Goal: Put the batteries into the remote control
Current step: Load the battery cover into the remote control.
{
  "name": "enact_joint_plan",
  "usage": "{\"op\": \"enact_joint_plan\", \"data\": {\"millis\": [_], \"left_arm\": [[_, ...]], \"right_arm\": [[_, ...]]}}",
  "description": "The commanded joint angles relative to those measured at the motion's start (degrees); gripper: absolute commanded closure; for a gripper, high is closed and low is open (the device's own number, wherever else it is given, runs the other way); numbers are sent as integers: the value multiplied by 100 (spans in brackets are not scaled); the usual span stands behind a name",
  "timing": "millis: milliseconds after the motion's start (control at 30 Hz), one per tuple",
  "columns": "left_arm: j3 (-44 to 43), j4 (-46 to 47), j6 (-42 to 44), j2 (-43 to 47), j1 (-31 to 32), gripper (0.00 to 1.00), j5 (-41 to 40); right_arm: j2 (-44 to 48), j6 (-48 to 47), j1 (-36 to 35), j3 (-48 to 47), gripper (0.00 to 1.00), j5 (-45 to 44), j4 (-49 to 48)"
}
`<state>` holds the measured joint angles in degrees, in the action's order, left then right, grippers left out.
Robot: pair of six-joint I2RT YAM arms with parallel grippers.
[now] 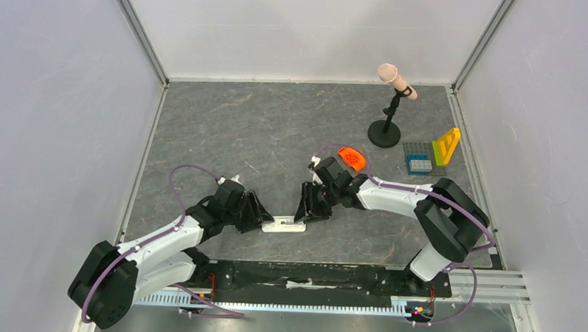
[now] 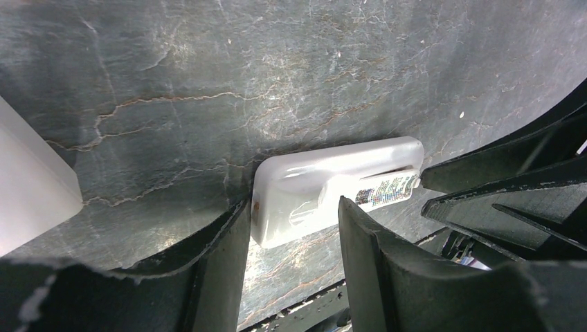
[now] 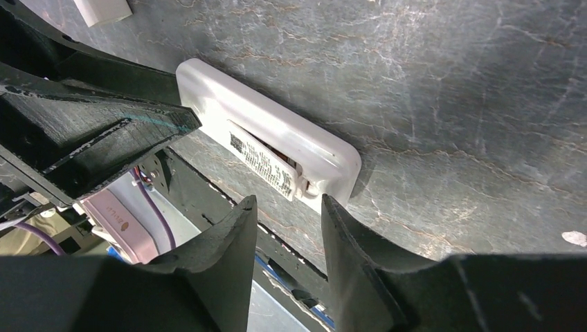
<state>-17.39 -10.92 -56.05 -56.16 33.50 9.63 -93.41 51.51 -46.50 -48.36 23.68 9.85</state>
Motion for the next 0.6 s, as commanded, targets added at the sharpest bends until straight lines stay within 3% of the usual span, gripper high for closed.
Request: {"op": "enact_joint_plan", "data": {"millis": [0,367,567], "left_arm": [[79,-143,191,-87,22,44,-107],[104,-156,218,-78,18,44,-136],[113,-143,218,-92,21,44,-135]], "right_arm": [[267,-147,1,-261,59,-156,194],[195,-281,1,-349,74,-214,188],[34,-307,-8,-401,78,-214,133]]}}
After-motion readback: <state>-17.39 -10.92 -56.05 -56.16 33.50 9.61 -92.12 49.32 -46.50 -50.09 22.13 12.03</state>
